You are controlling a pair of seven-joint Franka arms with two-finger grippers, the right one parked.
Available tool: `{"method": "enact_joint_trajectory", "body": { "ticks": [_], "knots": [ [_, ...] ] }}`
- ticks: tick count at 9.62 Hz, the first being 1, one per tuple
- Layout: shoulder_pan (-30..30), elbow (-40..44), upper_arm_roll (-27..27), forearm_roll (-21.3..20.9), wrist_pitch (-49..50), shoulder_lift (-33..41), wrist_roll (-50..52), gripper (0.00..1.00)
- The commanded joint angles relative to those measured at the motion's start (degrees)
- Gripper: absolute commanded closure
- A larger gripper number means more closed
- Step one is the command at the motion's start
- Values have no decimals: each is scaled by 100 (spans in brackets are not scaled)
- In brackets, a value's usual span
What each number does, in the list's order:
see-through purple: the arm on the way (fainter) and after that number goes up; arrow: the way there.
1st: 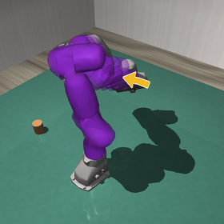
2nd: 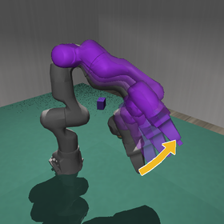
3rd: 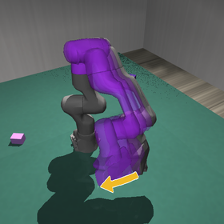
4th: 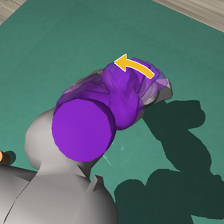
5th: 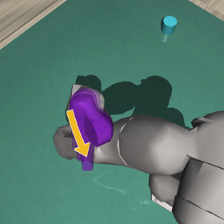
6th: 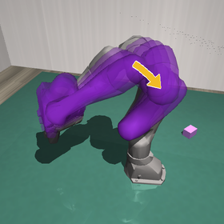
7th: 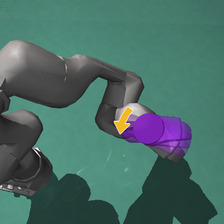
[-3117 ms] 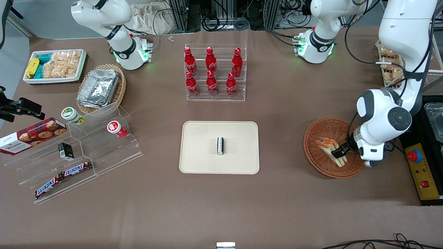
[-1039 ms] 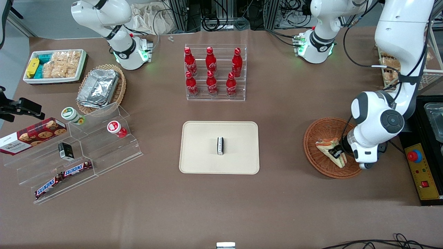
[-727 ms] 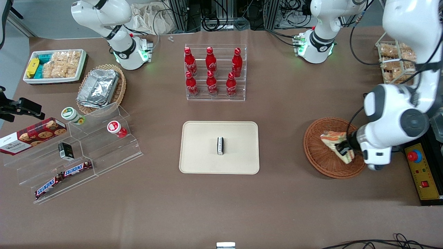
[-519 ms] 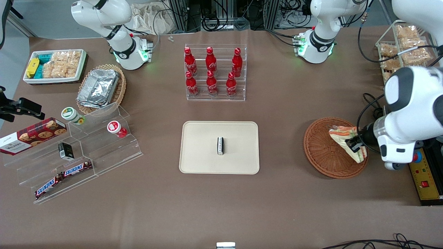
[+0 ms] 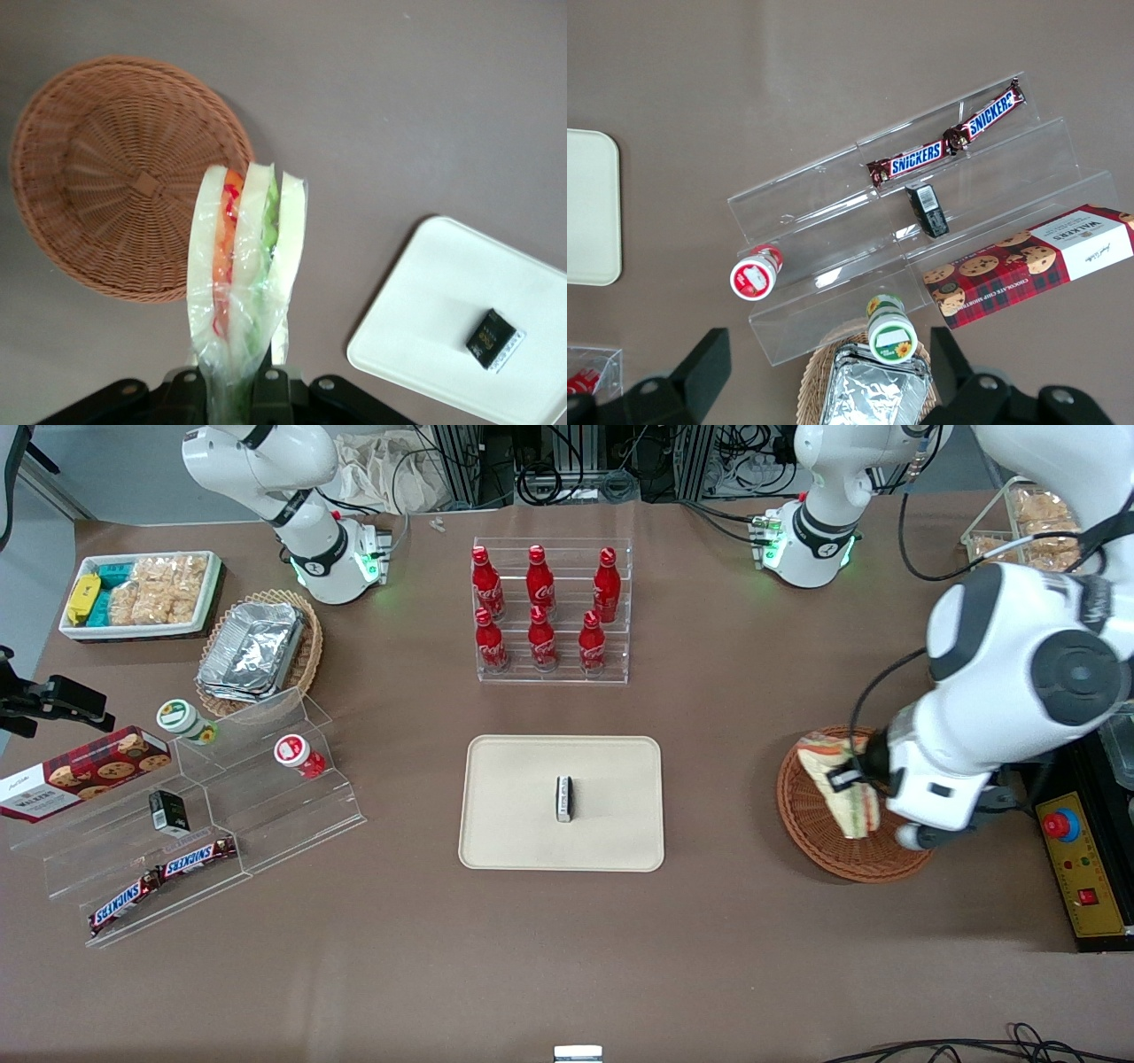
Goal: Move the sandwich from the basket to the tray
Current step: 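Carry the sandwich to the cream tray and lower it beside the dark item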
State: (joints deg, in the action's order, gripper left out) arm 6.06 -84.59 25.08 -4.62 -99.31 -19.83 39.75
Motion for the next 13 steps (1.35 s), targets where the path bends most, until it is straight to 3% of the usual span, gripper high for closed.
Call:
{"method": "enact_joint_trajectory", "body": {
  "ticks": [1, 3, 7, 13],
  "knots": [
    [9, 277, 653, -424, -104, -318, -47, 100],
    [-200, 259, 998, -775, -726, -783, 146, 100],
    [-1071, 277, 964, -1637, -2027, -1934, 788, 100],
    [-1371, 251, 938, -1867, -2602, -2903, 718, 100]
  ]
}}
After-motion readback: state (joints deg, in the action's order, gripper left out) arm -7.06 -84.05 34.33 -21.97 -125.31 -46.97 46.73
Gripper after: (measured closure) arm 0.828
